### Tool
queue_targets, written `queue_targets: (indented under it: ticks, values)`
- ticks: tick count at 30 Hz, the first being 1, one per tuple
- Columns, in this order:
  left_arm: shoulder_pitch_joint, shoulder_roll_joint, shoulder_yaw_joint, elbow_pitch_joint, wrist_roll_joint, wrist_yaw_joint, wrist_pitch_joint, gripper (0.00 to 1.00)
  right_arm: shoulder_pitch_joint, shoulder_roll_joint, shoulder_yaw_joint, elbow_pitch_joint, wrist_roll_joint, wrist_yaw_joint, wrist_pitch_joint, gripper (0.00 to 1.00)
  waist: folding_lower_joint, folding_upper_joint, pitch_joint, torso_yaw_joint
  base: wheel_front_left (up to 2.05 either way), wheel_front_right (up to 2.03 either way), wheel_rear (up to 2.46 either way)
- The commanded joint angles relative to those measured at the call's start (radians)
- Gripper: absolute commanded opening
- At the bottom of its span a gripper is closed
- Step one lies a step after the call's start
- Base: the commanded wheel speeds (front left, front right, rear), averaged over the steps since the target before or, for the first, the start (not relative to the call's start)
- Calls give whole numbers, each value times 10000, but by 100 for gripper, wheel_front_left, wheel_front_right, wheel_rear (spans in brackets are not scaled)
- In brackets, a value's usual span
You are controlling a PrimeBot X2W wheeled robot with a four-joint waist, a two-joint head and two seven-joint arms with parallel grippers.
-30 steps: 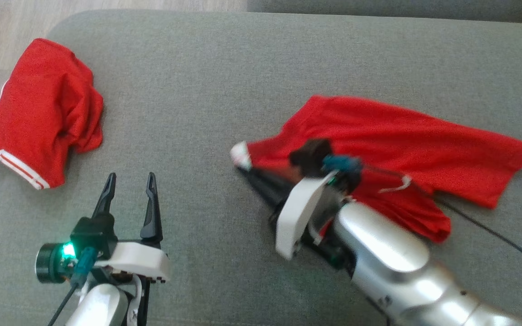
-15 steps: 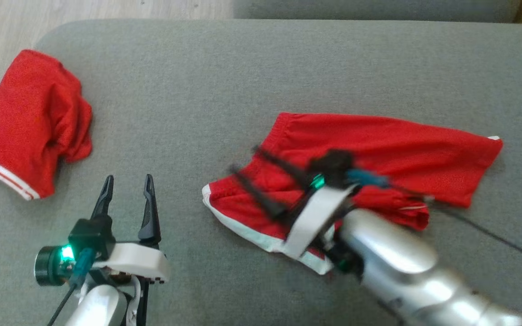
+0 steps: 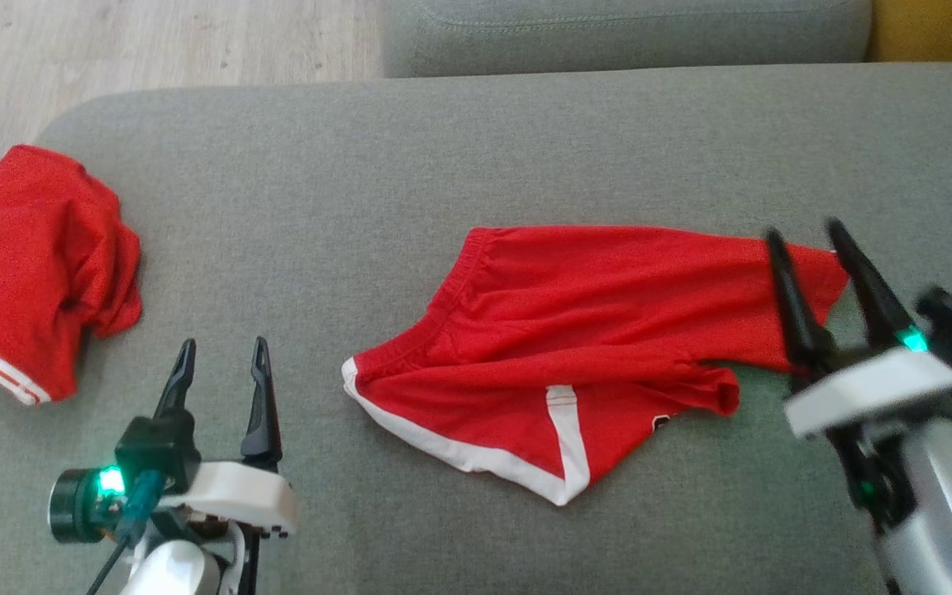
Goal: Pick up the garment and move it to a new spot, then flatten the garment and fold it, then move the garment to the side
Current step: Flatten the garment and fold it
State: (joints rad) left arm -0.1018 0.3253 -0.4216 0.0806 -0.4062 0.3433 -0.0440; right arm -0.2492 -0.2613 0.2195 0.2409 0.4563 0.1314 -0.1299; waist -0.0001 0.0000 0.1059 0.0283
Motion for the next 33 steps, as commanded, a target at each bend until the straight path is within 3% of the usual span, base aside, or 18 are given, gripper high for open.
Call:
queue_targets:
  ticks: [1,5,10,20,23,29,33]
  values:
    - [-256,266,344,-374,-22,60,5,100,125,109,-174,-583,-229,-7,191,100,1,0,-43,-37,0,0,0]
    - [-178,356,310,-497,-22,76,104,100,1567,729,-1344,-1998,-938,-7,1109,100,1,0,-106,-94,0,0,0]
    - [-127,443,252,-582,-22,74,216,100,2645,1377,-1915,-3360,-1418,-7,1941,100,1,0,-130,-153,0,0,0]
    - [-164,571,114,-696,-29,-9,372,100,3013,1718,-2102,-4194,-1647,-7,2533,100,1,0,-28,-225,0,0,0]
    - [-326,526,-117,-634,-189,-315,686,100,3010,1757,-2103,-4242,-1663,-7,2578,100,1,0,41,-238,0,0,0]
    - [-875,-26,-602,203,-1432,-1396,2053,100,2943,1788,-1943,-4242,-1653,-7,2710,100,1,0,264,-357,0,0,0]
    - [-1063,-193,-663,701,-1790,-1713,2283,100,2924,1790,-1893,-4173,-1587,-7,2753,100,1,0,334,-454,0,0,0]
